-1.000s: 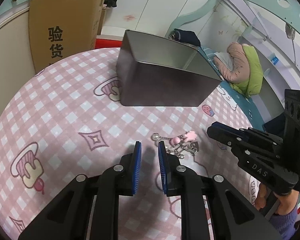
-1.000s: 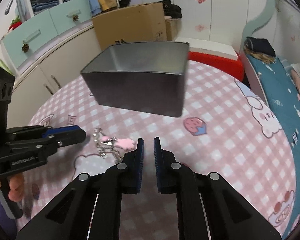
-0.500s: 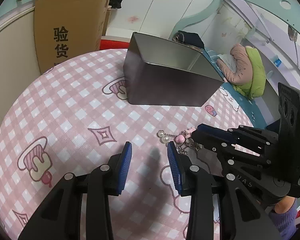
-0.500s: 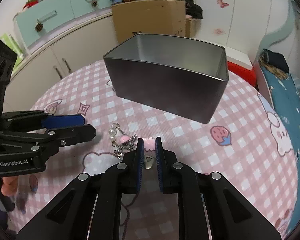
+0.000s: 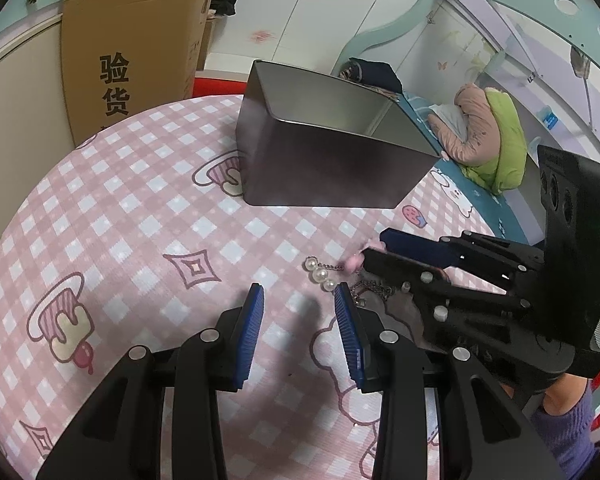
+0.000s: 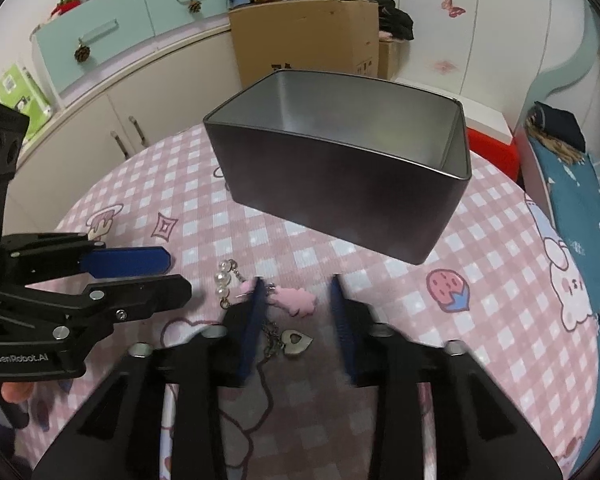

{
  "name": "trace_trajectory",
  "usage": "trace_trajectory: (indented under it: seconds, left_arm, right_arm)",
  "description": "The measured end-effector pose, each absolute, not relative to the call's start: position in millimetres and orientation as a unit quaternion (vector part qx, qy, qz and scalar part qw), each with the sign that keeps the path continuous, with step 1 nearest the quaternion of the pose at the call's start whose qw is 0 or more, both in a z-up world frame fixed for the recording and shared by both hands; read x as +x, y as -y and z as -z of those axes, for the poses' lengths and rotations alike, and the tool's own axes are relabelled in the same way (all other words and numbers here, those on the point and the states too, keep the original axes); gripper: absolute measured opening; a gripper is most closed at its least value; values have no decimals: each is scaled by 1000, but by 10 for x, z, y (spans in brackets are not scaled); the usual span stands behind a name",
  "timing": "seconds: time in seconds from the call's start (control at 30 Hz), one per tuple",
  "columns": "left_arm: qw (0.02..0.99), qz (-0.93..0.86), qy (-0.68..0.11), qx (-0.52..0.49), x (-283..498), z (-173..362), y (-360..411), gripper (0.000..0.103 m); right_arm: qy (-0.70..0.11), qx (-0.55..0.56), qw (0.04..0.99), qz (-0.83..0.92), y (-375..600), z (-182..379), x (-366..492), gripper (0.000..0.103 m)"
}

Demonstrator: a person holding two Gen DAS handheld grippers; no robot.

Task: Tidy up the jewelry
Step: 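Grasp the pearl end with the left tool while the right tool grasps the pink charm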

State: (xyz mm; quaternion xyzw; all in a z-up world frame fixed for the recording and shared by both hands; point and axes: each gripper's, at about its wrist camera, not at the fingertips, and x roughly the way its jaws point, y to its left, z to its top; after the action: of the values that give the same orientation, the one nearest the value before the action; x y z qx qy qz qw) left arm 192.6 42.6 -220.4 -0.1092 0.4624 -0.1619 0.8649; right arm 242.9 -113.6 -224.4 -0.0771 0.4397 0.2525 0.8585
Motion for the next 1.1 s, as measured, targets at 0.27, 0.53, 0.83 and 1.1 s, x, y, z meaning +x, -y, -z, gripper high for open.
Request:
trace_trajectory:
  seconds: [0.27,0.53,0.83,1.1]
  left_arm:
    - [865,165,-463,-99,1947,2204,-305,35]
    - [877,153,-452,-53,1974,2186,-42,60]
    - [890,107,-440,50,2064,2246,215,41]
    - [892,123,-435,20,2059,2241,17,7]
  right_arm:
    - [-439,-42,868,-228,1434,2245,2440,14]
    - [-442,-11,876,-193,1793,2285,2374,14]
    - [-438,7,876,-201,1841,2276,2322,16]
    - [-437,-3,874,-213,1697,2266,2311,23]
